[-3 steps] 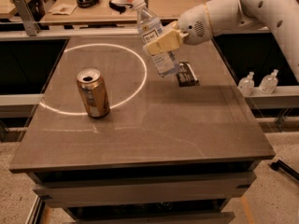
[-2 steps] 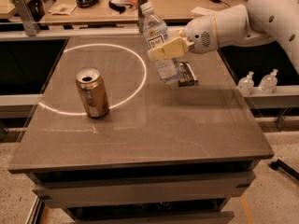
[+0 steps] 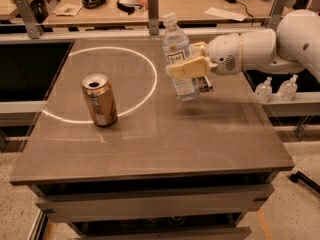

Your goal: Place blue plastic bottle upright

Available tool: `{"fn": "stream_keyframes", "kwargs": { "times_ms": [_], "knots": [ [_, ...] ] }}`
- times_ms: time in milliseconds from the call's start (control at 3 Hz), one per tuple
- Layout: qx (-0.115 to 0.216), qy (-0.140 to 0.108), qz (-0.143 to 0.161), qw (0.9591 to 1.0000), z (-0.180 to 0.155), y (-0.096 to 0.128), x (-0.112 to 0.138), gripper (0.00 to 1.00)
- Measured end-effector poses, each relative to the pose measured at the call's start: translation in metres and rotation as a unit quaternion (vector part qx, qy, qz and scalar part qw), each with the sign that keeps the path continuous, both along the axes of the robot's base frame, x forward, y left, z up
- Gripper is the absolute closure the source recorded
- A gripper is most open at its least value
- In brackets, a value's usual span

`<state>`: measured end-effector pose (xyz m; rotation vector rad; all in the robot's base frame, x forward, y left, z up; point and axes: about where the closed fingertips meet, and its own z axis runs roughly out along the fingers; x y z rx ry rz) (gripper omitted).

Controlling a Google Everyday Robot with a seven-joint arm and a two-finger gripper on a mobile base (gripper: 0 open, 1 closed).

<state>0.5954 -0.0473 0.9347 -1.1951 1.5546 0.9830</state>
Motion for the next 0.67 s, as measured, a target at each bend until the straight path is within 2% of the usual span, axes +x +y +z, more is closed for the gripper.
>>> {"fn": "stream_keyframes", "kwargs": {
  "times_ms": [333,667],
  "knots": [
    [0.007,-0.023,0.000,0.9997,-0.006,-0.004,-0.009,1.00],
    [0.004,-0.049,-0.015,0.9987,-0.011,-0.010,-0.021,1.00]
  ]
}}
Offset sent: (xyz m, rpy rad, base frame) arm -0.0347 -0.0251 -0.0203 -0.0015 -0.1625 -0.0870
